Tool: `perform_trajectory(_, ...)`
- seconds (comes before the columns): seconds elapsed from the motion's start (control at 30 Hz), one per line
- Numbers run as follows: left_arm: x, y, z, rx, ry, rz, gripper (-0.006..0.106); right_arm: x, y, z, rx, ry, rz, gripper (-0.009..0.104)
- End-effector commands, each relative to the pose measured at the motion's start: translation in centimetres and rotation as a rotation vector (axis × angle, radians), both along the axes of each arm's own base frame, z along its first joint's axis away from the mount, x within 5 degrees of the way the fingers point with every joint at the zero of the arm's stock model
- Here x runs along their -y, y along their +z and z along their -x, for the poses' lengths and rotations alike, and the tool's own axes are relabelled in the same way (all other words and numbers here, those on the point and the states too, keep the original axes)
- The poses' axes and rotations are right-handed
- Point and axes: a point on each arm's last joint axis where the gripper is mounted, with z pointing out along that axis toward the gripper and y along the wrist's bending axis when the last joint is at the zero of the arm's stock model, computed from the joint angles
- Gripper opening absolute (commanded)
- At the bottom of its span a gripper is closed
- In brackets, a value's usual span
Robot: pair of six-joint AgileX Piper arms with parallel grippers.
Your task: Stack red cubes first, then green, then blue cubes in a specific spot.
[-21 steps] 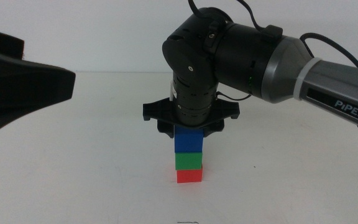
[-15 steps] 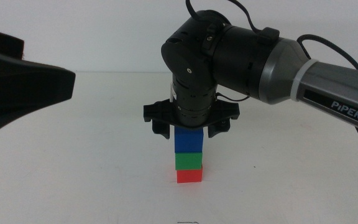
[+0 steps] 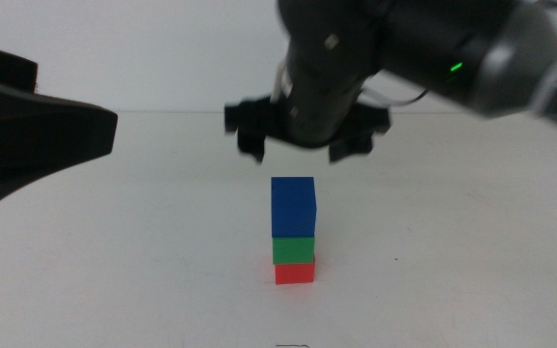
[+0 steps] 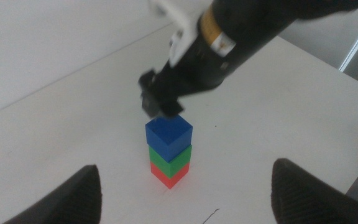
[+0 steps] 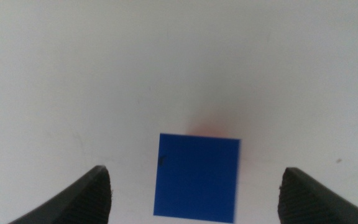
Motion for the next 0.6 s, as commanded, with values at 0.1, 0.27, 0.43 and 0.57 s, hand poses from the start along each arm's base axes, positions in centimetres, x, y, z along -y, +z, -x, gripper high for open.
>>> perform_trajectory(0.1, 0.2, 1.2, 0.2, 0.053, 0.003, 0.066, 0.094, 4.0, 7.7, 2.2, 0.199, -0.028, -0.044, 0.091)
perform_trajectory(0.27, 0.2, 1.2, 0.2, 0.053, 0.003, 0.066, 0.094, 7.5, 11.9, 4.0, 0.352, -0.015, 0.011, 0.09)
perform_trajectory(0.43, 0.2, 1.2, 0.2, 0.053, 0.003, 0.066, 0.094, 12.1, 15.5, 5.7, 0.452, -0.026, 0.002, 0.089)
perform_trajectory(0.57, 0.2, 1.2, 0.2, 0.053, 0.003, 0.066, 0.094, 16.3, 17.9, 7.3, 0.511, -0.041, 0.0, 0.089)
